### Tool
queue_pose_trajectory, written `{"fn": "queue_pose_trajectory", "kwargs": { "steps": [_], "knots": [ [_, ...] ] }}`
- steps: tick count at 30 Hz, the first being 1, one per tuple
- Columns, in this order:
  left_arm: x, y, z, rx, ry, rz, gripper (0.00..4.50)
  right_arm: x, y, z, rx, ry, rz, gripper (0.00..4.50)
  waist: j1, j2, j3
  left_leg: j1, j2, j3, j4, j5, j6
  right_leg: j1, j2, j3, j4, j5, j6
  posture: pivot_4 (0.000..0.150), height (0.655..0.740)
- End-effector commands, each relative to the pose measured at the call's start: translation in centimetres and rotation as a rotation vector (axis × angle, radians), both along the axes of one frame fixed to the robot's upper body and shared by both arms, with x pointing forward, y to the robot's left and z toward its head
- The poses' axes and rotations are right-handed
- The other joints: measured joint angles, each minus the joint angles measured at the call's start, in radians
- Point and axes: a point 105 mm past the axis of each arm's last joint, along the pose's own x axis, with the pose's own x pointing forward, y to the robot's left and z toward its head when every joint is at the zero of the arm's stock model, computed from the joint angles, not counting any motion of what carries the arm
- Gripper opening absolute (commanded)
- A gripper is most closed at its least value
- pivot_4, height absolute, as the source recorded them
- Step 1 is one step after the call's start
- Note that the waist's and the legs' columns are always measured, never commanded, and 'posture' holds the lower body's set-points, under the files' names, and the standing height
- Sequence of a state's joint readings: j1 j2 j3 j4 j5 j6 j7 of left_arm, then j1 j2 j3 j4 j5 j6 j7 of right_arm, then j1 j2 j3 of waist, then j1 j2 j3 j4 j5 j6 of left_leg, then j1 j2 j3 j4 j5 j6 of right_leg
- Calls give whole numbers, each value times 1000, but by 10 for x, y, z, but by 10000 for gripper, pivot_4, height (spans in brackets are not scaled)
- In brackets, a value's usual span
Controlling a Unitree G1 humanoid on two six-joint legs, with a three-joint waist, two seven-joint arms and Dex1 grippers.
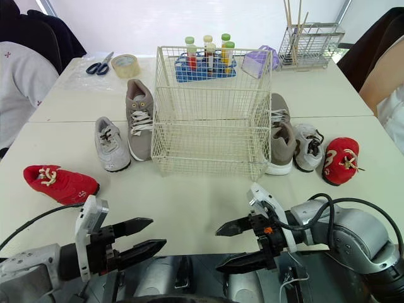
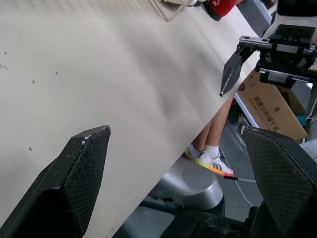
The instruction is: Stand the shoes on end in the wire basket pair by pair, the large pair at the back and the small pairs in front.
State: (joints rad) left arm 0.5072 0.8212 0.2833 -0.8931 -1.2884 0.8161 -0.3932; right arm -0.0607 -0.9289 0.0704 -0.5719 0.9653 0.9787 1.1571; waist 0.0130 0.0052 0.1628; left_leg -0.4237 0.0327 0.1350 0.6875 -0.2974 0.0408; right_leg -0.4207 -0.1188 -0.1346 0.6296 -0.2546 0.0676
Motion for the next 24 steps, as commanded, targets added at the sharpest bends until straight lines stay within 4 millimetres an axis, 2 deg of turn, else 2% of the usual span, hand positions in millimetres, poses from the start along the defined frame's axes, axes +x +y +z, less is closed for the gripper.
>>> {"fn": "queue_pose_trajectory", "kwargs": {
  "steps": [1, 7, 10, 12, 15, 17, 20, 21, 23, 24],
  "knots": [
    [4, 4, 4, -9, -37, 15, 44093, -1, -1, 10, 32, -11, 43, 45000, 0, 0, 0, 0, 0, 0, 0, 0, 0, 0, 0, 0, 0, 0, 0, 1500, 7400],
    [0, 12, -2, -5, -20, 30, 44093, 0, -3, 9, -17, -26, 47, 45000, 1, 0, 0, 0, 0, 0, 0, 0, 0, -1, 0, 0, 0, 0, 0, 1500, 7400],
    [-2, 12, 3, -4, -27, 10, 44093, -5, -5, 5, -52, -43, 58, 45000, 2, -1, 0, 0, 0, 0, 0, -1, 0, -4, 0, 0, 0, 0, 0, 1500, 7400],
    [0, 12, 9, 2, -42, -4, 44093, -6, -7, 11, -53, -23, 61, 45000, 1, -1, 0, 0, 0, 0, 0, -2, -1, -4, 0, 0, 0, 0, 0, 1500, 7400],
    [10, 17, 23, 20, -87, -26, 44093, -2, -14, 44, -20, 5, 77, 45000, 0, 0, 1, 0, 0, 0, 0, -2, 0, -4, -1, 0, 0, 0, 0, 1500, 7400],
    [27, 19, 37, 23, -132, -62, 44093, 13, -15, 89, 25, -48, 78, 45000, -1, 5, 5, 2, 0, 0, 0, -1, 0, -4, -1, 0, 0, 1, -2, 1500, 7400],
    [39, 18, 53, 47, -176, -119, 44093, 27, -14, 134, 83, -120, 61, 45000, -2, 4, 10, 2, 0, 0, -1, 2, -1, -6, -1, -1, 0, 4, -7, 1500, 7400],
    [41, 18, 57, 55, -186, -132, 44093, 32, -13, 143, 94, -141, 51, 45000, -3, 4, 11, 3, 0, 0, -2, 2, -1, -5, 0, -1, 0, 4, -7, 1500, 7400],
    [46, 16, 76, 78, -252, -186, 44093, 52, -10, 161, 52, -298, 0, 45000, -4, 3, 12, 0, 0, 0, -4, 4, 1, -4, 0, -1, 0, 4, -7, 1500, 7400],
    [47, 14, 86, 94, -288, -216, 44093, 61, -9, 162, -12, -388, -14, 45000, -4, 4, 12, -2, 0, 0, -4, 7, -4, -7, 0, -1, 1, 5, -6, 1500, 7400]
  ]
}}
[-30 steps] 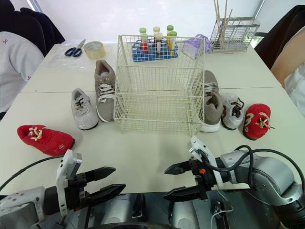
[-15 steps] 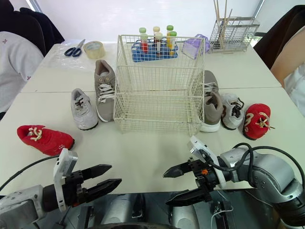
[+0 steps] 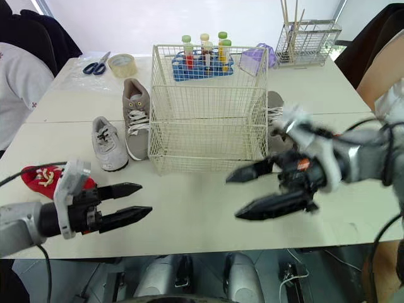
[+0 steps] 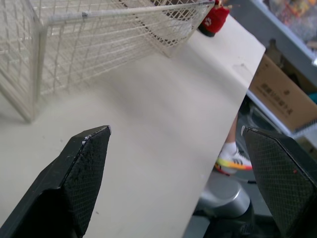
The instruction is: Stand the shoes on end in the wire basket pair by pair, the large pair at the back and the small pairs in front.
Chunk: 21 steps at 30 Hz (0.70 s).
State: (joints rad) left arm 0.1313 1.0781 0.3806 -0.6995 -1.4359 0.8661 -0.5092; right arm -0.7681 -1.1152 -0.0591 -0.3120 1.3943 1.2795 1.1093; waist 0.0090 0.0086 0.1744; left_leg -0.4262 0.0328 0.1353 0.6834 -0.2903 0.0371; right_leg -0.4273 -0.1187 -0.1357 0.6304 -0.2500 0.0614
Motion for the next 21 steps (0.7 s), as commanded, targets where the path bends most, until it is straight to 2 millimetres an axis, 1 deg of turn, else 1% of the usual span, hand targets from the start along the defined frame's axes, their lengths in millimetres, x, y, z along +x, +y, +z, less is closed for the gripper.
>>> {"fn": "queue_pose_trajectory", "kwargs": {
  "steps": [1, 5, 7, 9, 12, 16, 19, 21],
  "knots": [
    [-2, -8, 31, 24, -102, -109, 44093, 25, 0, 9, -128, -234, -67, 45000, 0, 1, 1, -2, 0, 1, 0, 1, -2, -2, 0, 0, 0, 1, 2, 1500, 7400],
    [-1, -13, 46, 65, -179, -157, 44093, 41, -6, -8, -322, -396, -10, 45000, 1, 0, 1, -2, -1, 2, -1, 1, -2, -1, 1, -1, 0, 0, 8, 1500, 7400],
    [-1, -15, 50, 77, -210, -164, 44093, 48, -6, -15, -362, -428, 19, 45000, -1, -1, 3, -2, -2, 3, -1, 1, -1, -1, 2, -1, 0, 1, 13, 1500, 7400],
    [-1, -16, 51, 83, -227, -164, 44093, 51, -6, -20, -385, -441, 38, 45000, -2, -1, 4, -2, -2, 3, -1, 1, -1, -1, 2, -1, 0, 2, 13, 1500, 7400],
    [-6, -20, 51, 74, -238, -162, 44093, 64, -9, -36, -476, -512, 55, 45000, -4, -1, 4, -1, -2, 3, 0, 2, -2, -1, 2, -1, 1, 2, 14, 1500, 7400],
    [-8, -24, 45, 72, -239, -150, 44093, 70, -9, -52, -549, -554, 91, 45000, -4, -1, 4, 0, -2, 3, 0, 2, -4, 0, 2, -1, 2, 2, 14, 1500, 7400],
    [-5, -23, 40, 53, -237, -109, 44093, 73, -15, -65, -601, -564, 114, 45000, -2, -1, 4, 0, -2, 3, 0, 3, -4, 0, 3, -1, 2, 2, 14, 1500, 7400],
    [-6, -25, 34, 44, -228, -100, 45000, 80, -14, -70, -613, -586, 94, 39749, -4, -1, 4, 1, -2, 3, 0, 3, -4, 1, 3, -1, 2, 2, 14, 1500, 7400]
  ]
}}
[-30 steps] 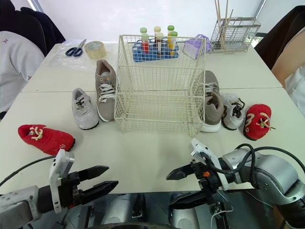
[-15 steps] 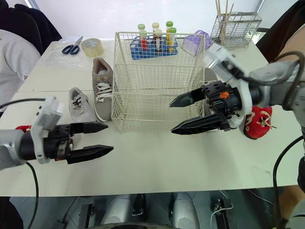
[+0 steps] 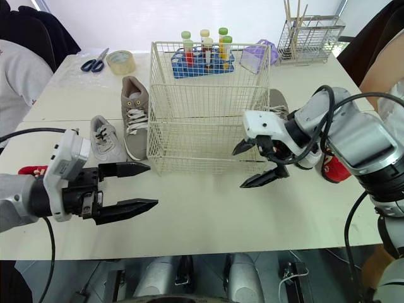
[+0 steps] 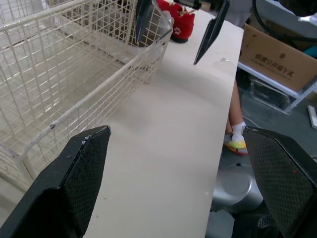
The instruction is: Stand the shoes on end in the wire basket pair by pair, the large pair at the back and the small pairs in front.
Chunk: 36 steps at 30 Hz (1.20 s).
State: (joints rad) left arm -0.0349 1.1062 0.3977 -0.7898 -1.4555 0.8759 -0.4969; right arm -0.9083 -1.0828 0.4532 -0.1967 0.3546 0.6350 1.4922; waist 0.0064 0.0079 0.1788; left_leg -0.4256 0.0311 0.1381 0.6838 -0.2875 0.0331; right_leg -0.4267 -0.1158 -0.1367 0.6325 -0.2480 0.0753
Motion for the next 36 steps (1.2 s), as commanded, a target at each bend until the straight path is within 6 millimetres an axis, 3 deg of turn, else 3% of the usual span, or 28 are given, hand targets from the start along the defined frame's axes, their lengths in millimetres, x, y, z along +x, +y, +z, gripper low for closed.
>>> {"fn": "queue_pose_trajectory", "kwargs": {
  "steps": [1, 8, 14, 22, 28, 36],
  "knots": [
    [-1, -5, -2, -20, -27, 11, 45000, 11, -1, -2, -22, -72, -4, 36148, -2, 0, 0, 0, 0, 0, 0, 0, 0, 0, 0, 0, 0, 0, 0, 1500, 7400],
    [5, -11, -4, -18, -34, 2, 45000, 22, 8, -8, -47, -197, 50, 741, -1, 0, 0, 1, 1, -1, 1, 1, -2, 1, 2, 0, 1, 0, -1, 1500, 7400],
    [8, -10, -5, -2, -33, -9, 45000, 28, 13, -11, -57, -298, 127, 255, -19, -1, 0, 2, 2, -1, 1, 2, -3, 1, 4, 1, 2, 0, -1, 1500, 7400],
    [10, -12, -7, 16, -36, -25, 45000, 32, 21, -13, -40, -300, 12, 255, -23, -1, -1, 6, 2, 0, 1, 4, -5, 3, 4, 2, 6, 0, -1, 1500, 7400],
    [9, -11, -10, 15, -32, -10, 45000, 17, 39, -9, 27, -270, -105, 255, -24, -1, -1, 11, 3, -1, 1, 6, -9, 3, 4, 4, 16, -1, -4, 1500, 7400],
    [13, -15, -10, 4, -37, -23, 45000, 11, 47, -14, 34, -263, -103, 255, -22, -1, -1, 12, 4, -1, 1, 7, -10, 2, 4, 4, 17, -1, -6, 1500, 7400]
  ]
}}
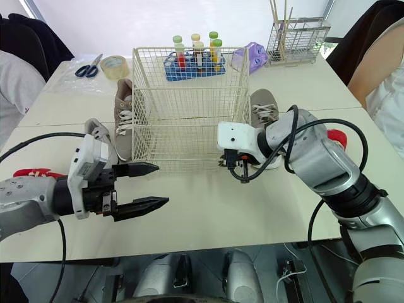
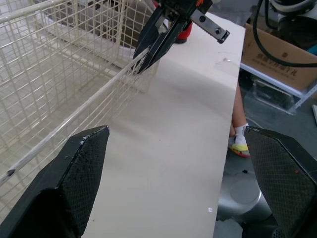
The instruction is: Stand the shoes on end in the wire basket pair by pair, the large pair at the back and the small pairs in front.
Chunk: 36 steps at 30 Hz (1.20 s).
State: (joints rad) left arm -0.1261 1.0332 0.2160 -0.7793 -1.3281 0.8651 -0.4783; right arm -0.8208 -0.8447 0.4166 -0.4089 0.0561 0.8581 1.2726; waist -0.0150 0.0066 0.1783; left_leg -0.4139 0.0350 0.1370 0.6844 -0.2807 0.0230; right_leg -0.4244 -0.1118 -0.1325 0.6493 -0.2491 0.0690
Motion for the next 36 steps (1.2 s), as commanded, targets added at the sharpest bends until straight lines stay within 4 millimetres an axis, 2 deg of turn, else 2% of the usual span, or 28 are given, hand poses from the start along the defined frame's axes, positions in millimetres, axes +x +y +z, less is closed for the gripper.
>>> {"fn": "queue_pose_trajectory", "kwargs": {
  "steps": [1, 9, 13, 16, 20, 22, 24, 28, 29, 31, 32, 33, 35, 36],
  "knots": [
    [3, -1, 6, -6, -37, -5, 45000, -3, 6, 2, 8, -40, 38, 255, -1, 0, 0, 0, 0, 0, 0, 0, 0, 0, 0, 0, 0, 0, 0, 1500, 7400],
    [5, -1, 6, -6, -43, -6, 45000, 4, 0, -6, -19, -91, 51, 255, -5, -1, -1, 2, 1, 1, 0, 0, 0, 1, 2, 1, 0, 0, 0, 1500, 7400],
    [4, -1, 5, -6, -41, -5, 45000, 0, -4, -9, -34, -79, 68, 255, -2, -2, -1, 3, 1, 1, 0, 0, 0, 2, 2, 2, 0, 0, 0, 1500, 7400],
    [4, -1, 4, -6, -38, -5, 45000, -5, -5, -7, -33, -60, 83, 9617, 2, -3, -1, 3, 1, 1, 0, 0, 0, 2, 2, 3, 0, 0, 0, 1500, 7400],
    [3, 0, 1, 0, -34, -5, 45000, -23, -1, 21, 42, 11, 92, 28687, 3, -4, 1, 2, 1, 1, 0, 0, 0, 2, 1, 3, 0, 0, 0, 1500, 7400],
    [3, -1, 1, -2, -32, -11, 45000, -33, -4, 38, 90, 58, 99, 28687, 4, -3, 3, 2, 0, 1, 0, 0, 0, 1, 1, 3, 0, 0, 0, 1500, 7400],
    [4, -2, 1, -4, -31, -16, 45000, -34, -9, 57, 154, 69, 78, 28687, 5, -4, 3, 1, 0, 1, 0, 0, 1, 1, -1, 3, -1, 0, 0, 1500, 7400],
    [8, -2, 3, -22, -24, -36, 45000, -38, -21, 122, 502, 149, 58, 28687, 4, -4, 3, 1, 0, 1, 0, -1, 1, 1, -1, 3, -1, 0, -1, 1500, 7400],
    [9, -2, 4, -26, -24, -40, 45000, -36, -25, 132, 564, 153, 40, 28687, 4, -5, 3, 1, 0, 1, 0, -1, 2, 1, -1, 3, -1, 1, -1, 1500, 7400],
    [12, -2, 8, -54, -21, -50, 45000, -21, -37, 149, 723, 97, -63, 28687, 6, -5, 3, 1, 0, 1, -1, -1, 2, 1, -1, 3, -1, 1, -1, 1500, 7400],
    [14, -3, 11, -78, -21, -53, 45000, -9, -47, 151, 787, 42, -143, 31379, 5, -7, 2, 1, 0, 1, -1, -1, 2, 1, -1, 3, -1, 1, -1, 1500, 7400],
    [14, -5, 14, -109, -14, -68, 45000, -1, -59, 145, 817, -8, -223, 34486, 5, -7, 2, 1, 0, 1, -1, -1, 2, 1, -2, 3, -1, 1, -1, 1500, 7400],
    [11, -9, 17, -154, 15, -108, 45000, 4, -81, 129, 833, -54, -339, 42723, 13, -10, 0, 0, 0, 1, -1, -1, 2, 1, -2, 3, -2, 1, -1, 1500, 7400],
    [10, -11, 17, -165, 28, -122, 45000, 4, -87, 124, 834, -64, -368, 44538, 18, -10, 1, 0, -1, 1, -1, -2, 3, 2, -3, 3, -3, 1, -1, 1500, 7400]
  ]
}}
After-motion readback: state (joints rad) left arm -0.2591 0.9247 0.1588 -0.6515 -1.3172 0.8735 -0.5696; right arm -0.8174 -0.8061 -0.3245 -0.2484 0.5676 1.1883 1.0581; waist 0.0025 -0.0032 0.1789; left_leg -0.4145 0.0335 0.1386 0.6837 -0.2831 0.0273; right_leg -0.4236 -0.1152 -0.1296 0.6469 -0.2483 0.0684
